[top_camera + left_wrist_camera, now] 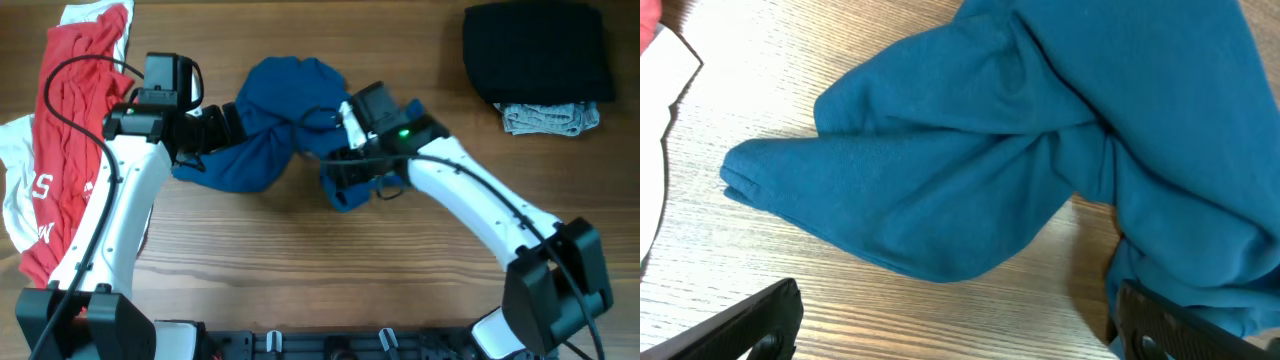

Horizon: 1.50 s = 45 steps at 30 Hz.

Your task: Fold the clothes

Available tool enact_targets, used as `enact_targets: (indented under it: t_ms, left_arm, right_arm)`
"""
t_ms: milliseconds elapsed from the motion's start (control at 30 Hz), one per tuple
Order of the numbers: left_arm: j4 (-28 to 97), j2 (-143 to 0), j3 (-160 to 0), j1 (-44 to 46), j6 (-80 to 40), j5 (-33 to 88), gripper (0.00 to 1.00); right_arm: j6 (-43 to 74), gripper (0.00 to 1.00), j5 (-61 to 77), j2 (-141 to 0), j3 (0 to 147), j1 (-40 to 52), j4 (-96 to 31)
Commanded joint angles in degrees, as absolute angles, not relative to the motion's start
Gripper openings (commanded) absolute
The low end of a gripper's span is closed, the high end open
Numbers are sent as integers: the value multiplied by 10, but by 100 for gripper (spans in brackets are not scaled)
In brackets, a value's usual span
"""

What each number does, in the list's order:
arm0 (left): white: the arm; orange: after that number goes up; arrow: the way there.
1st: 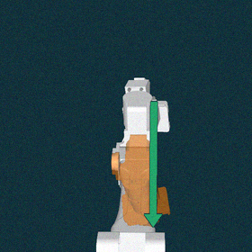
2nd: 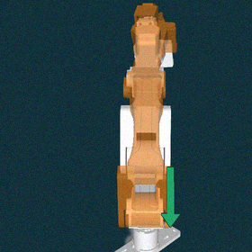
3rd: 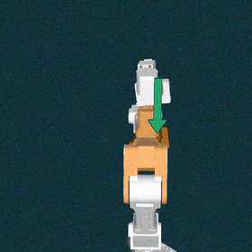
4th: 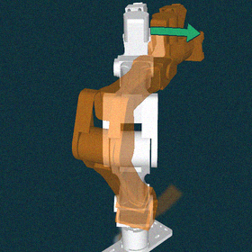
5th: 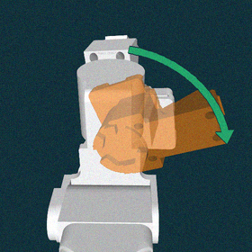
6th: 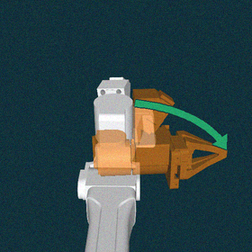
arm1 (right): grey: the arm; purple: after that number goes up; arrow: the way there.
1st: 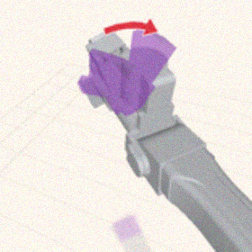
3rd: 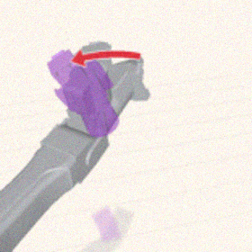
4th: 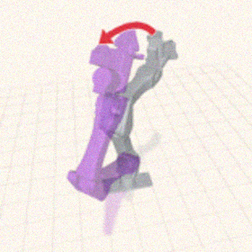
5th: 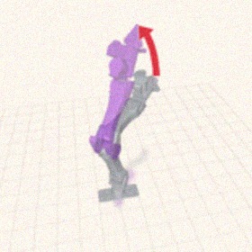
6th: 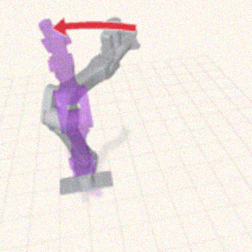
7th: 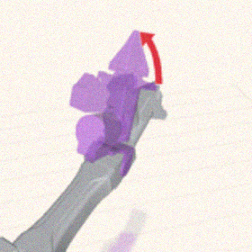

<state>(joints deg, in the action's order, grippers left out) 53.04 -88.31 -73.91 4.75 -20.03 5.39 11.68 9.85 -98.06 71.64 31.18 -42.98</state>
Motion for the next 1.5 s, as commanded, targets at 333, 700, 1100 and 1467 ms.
enact_targets:
  t_ms: [333, 700, 1100, 1467]
  left_arm:
    - [519, -880, -734, 46, -200, 44, 100]
    - [519, -881, -733, 48, -197, 44, 100]
    - [479, -883, -670, 95, -107, 48, 100]
    - [384, -906, -568, 109, -109, 95, 90]
  right_arm:
    - [164, 23, -65, -1070, 717, 335, -387]
    - [136, 4, -39, -861, 760, 188, -445]
    - [70, 20, 136, -850, 760, 13, -436]
    - [91, 67, 164, -850, 760, 72, -470]
